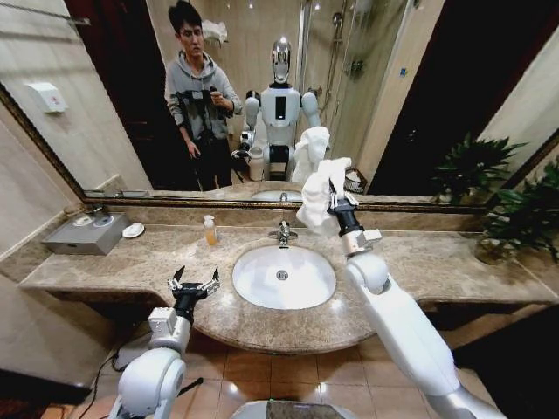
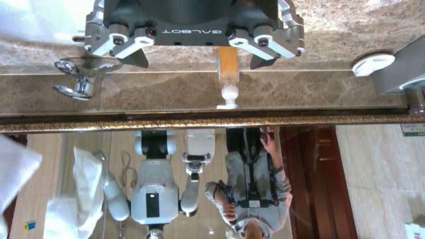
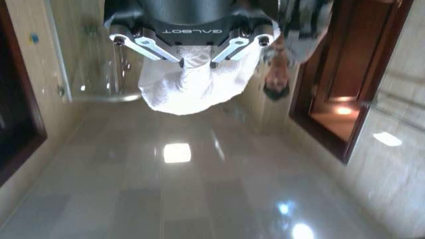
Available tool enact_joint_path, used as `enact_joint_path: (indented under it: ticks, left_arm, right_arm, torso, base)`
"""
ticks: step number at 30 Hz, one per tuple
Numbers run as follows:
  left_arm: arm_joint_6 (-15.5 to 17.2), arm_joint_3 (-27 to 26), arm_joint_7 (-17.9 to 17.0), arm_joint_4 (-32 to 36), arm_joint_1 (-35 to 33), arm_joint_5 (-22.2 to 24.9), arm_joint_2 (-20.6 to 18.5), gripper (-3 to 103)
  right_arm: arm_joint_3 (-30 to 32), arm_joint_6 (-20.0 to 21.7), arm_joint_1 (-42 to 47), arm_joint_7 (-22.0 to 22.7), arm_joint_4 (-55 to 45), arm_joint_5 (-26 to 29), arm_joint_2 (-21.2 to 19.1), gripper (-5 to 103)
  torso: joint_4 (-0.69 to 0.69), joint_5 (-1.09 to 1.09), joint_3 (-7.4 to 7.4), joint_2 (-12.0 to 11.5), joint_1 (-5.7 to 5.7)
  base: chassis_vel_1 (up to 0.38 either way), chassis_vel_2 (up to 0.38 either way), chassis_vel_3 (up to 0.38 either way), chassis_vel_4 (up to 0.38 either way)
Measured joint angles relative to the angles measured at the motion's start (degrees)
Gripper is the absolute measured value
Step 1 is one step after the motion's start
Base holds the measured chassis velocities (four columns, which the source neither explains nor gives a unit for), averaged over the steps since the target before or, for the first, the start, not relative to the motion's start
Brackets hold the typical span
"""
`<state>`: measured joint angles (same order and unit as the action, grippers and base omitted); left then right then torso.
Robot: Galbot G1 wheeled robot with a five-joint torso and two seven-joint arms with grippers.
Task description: Pick up the towel from the sink counter and wipe the mirror surface.
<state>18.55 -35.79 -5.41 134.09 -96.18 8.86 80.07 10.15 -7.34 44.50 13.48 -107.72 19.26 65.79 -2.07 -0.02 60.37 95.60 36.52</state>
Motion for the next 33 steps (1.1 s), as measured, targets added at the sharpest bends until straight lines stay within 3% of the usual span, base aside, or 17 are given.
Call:
enact_joint_path:
  ticks: [13,25,30,33]
  left_arm:
    - [0.0,0.0,0.0,0.0,0.0,0.0,0.0,100]
    - [0.0,0.0,0.0,0.0,0.0,0.0,0.0,100]
    - [0.0,-0.01,-0.01,0.0,0.0,0.0,0.0,100]
    - [0.0,-0.02,-0.03,0.0,0.0,0.0,-0.01,100]
  right_arm:
    - [0.84,0.24,-0.53,0.4,-0.97,0.04,-0.55,5]
    - [1.11,-0.64,-0.43,0.34,-0.52,0.53,-1.29,5]
    - [1.03,-2.29,-1.75,-0.86,1.17,1.02,-0.08,5]
    - [2.39,-1.19,-1.28,-3.47,1.15,0.61,4.19,5]
  torso:
    - [0.02,0.02,0.01,0.0,0.0]
    - [0.02,0.01,0.01,-0.01,0.0]
    - [-0.02,-0.04,0.01,-0.01,0.0]
    - [0.01,0.0,0.0,-0.01,-0.01]
  base:
    - [0.003,0.002,-0.003,-0.006]
    - [0.147,0.139,-0.135,-0.143]
    - [0.172,0.178,-0.168,-0.132]
    - [0.033,0.055,-0.051,-0.027]
